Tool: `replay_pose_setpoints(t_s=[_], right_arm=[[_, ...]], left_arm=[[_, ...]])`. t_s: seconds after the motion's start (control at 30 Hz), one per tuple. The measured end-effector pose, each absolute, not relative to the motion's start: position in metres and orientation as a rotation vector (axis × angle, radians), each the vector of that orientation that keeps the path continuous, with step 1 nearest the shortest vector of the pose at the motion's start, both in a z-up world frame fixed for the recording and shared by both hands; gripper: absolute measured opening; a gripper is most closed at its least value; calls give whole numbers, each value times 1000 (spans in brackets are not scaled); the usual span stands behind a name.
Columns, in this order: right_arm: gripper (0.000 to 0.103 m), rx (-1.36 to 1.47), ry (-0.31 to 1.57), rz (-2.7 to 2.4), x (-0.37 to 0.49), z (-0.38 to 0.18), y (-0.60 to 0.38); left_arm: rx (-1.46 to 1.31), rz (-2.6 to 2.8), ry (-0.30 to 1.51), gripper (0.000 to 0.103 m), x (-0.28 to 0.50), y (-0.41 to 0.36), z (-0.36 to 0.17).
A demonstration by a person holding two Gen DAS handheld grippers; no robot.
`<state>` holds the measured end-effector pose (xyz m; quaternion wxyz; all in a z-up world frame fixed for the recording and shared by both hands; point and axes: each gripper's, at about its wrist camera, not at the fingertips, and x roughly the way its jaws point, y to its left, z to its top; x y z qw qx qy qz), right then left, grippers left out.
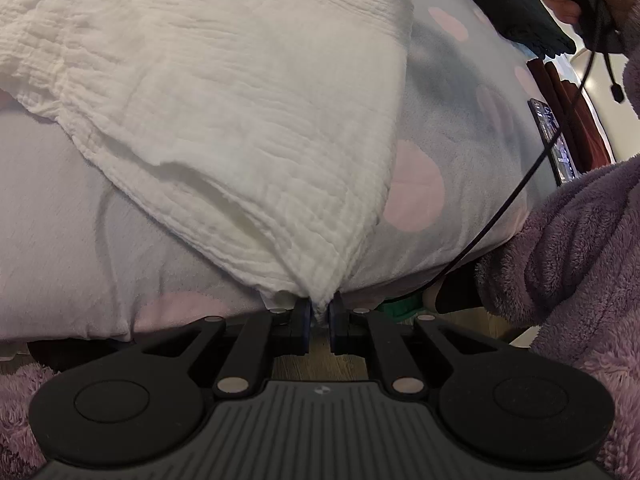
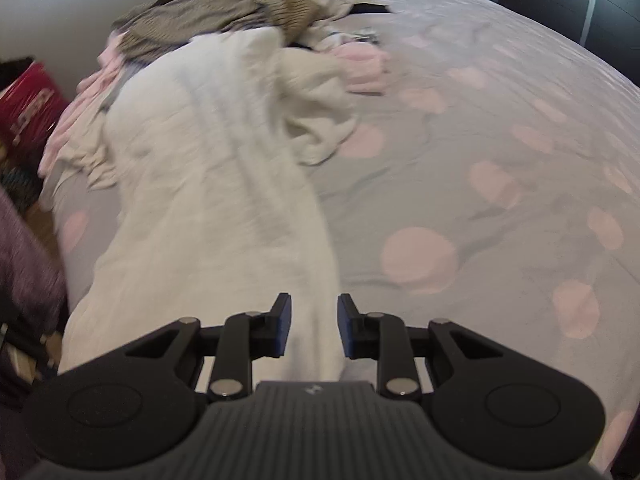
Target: Fold clothes
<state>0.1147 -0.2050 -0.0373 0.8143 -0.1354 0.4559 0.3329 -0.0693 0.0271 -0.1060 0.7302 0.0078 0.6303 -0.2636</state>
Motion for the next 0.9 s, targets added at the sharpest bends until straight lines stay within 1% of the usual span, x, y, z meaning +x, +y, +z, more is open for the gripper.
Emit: replay_pose_setpoints(t_s=[0.07, 0.17, 0.23, 0.33, 0.4, 0.67, 0.9], right_arm=[[20, -321, 989, 685, 123, -48, -200], [19, -417, 1031, 688, 129, -71, -187], [19, -428, 1049, 730, 129, -79, -182], [20, -420, 1047, 818, 123, -76, -180], [24, -427, 1049, 861, 118, -73, -179], [24, -539, 1064, 945, 95, -79, -169], [25, -526, 1076, 945, 97, -81, -173]], left_arm=[[16, -578, 1387, 6, -70, 27, -106], [12, -576, 1386, 6, -71, 28, -106], [8, -574, 1387, 6, -71, 28, -106], [6, -576, 1390, 7, -70, 27, -107], [12, -580, 1392, 6, -69, 26, -108], [23, -587, 1387, 6, -70, 25, -106], [12, -582, 1380, 6, -71, 28, -104]])
